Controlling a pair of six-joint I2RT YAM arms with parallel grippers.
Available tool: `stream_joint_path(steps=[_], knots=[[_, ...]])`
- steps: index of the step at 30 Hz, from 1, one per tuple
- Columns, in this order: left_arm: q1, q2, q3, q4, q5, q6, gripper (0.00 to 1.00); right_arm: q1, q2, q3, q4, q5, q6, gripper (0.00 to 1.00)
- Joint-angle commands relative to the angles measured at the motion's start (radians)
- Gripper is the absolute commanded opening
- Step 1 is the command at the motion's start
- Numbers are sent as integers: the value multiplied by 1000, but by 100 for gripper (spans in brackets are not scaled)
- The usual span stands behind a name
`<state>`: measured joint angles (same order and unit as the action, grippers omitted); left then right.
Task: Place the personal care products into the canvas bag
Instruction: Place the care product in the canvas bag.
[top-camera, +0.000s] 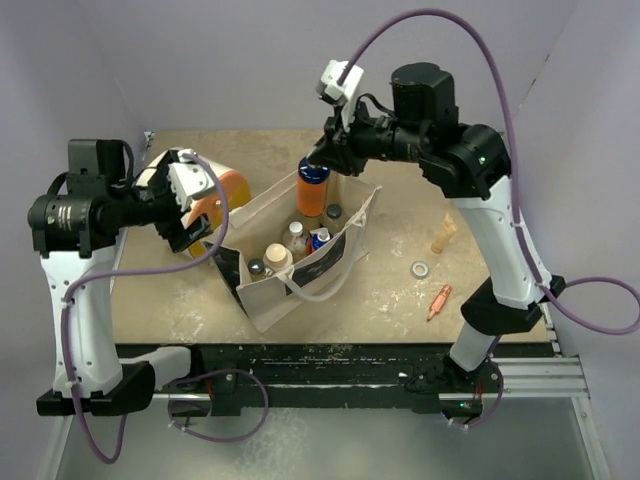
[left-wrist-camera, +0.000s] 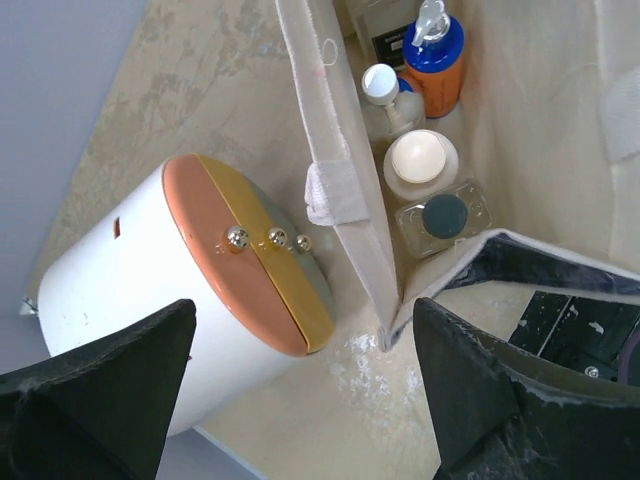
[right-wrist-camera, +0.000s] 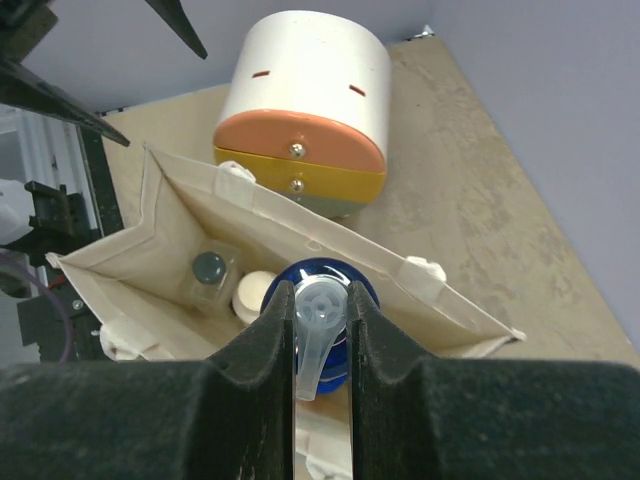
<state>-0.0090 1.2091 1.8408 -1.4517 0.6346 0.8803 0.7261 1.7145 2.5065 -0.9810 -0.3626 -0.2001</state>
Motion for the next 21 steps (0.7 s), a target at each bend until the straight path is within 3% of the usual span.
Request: stream_joint_path(steps=[1,4,10,19,21], knots=[[36,-46,38,-96,162,165,88,54,4,28,177,-48,57,0],[35,-56,-8,-97,188,203,76,83,27,25,198,-71,82,0],[31,-89,-94,-96,260,302,75,117,56,5,241,-92,125,0],[-79,-57,-182,-95,204,270,74,132,83,-31,271,-145,153,0],[-96,-52,-192,-96,206,259,69,133,83,-35,273,-153,156,0]])
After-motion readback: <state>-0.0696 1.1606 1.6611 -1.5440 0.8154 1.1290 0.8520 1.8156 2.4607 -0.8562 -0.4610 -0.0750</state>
